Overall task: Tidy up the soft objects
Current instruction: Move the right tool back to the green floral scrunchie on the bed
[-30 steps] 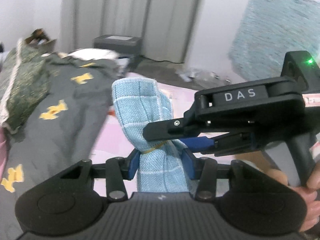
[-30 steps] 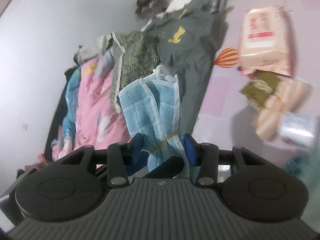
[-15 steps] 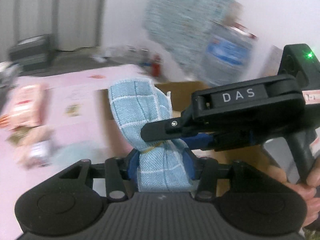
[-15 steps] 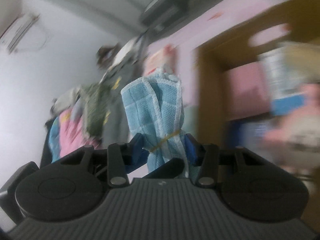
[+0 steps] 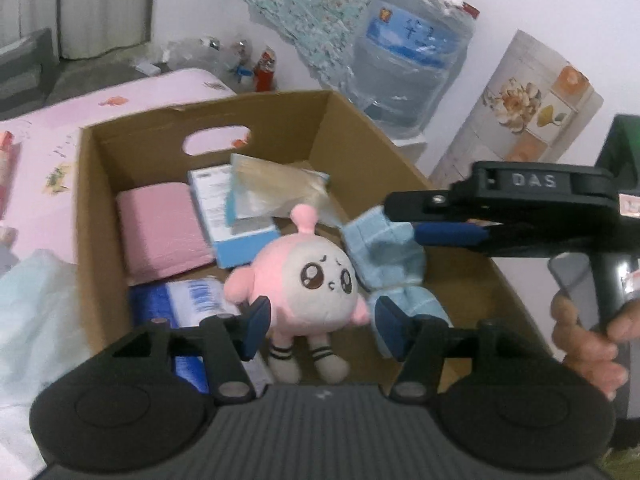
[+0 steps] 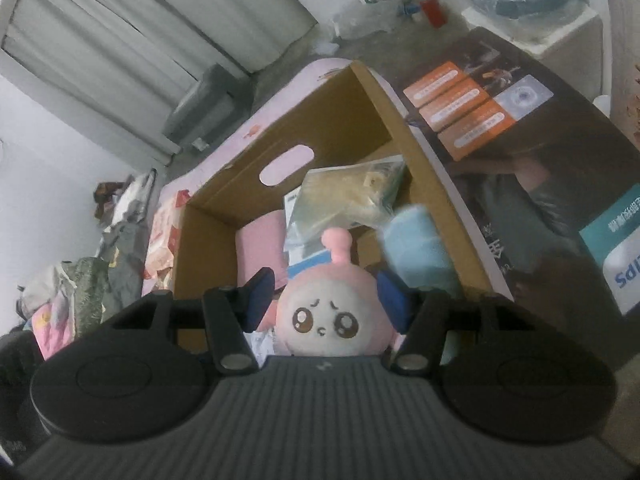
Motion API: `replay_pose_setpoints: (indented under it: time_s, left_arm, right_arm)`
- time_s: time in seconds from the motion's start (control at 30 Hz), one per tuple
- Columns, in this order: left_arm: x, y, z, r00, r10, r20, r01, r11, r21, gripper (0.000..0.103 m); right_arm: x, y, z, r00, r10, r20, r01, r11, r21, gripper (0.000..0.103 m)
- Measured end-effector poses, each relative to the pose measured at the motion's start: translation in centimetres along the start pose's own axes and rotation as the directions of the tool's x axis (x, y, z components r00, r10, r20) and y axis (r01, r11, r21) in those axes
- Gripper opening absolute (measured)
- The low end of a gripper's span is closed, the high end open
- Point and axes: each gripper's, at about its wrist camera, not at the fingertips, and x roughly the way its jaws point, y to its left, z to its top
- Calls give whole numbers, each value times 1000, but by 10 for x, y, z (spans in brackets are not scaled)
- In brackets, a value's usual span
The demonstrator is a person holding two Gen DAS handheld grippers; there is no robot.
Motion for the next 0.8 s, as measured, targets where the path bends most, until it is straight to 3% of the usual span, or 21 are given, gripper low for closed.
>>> replay_pose_setpoints:
  time_s: [0.33, 0.5, 0.6, 0.73, 0.8]
  left_arm:
    - [-76, 30, -20, 991, 54, 125, -53, 998, -16, 63]
    - [-132, 74, -51, 968, 145, 204, -126, 987, -103, 71]
    - [-169, 109, -80, 937, 259, 234, -216, 957, -194, 72]
    - [-209, 156, -122, 891, 397, 220, -313, 889, -335, 72]
    - [-223, 173, -142, 877, 434, 206, -331, 856, -397, 72]
  right_arm:
    - [-24, 18, -7, 994, 87, 69, -88, 996, 8, 58]
    - [-54, 35, -32, 963, 220, 153, -220, 975, -15, 68]
    - [-62, 50, -54, 939, 296, 176, -293, 955, -43, 73]
    - [-59, 78, -78, 905, 392, 164, -386, 920, -70, 75]
    - [-53, 97, -88, 887, 439, 140, -431, 898, -84, 75]
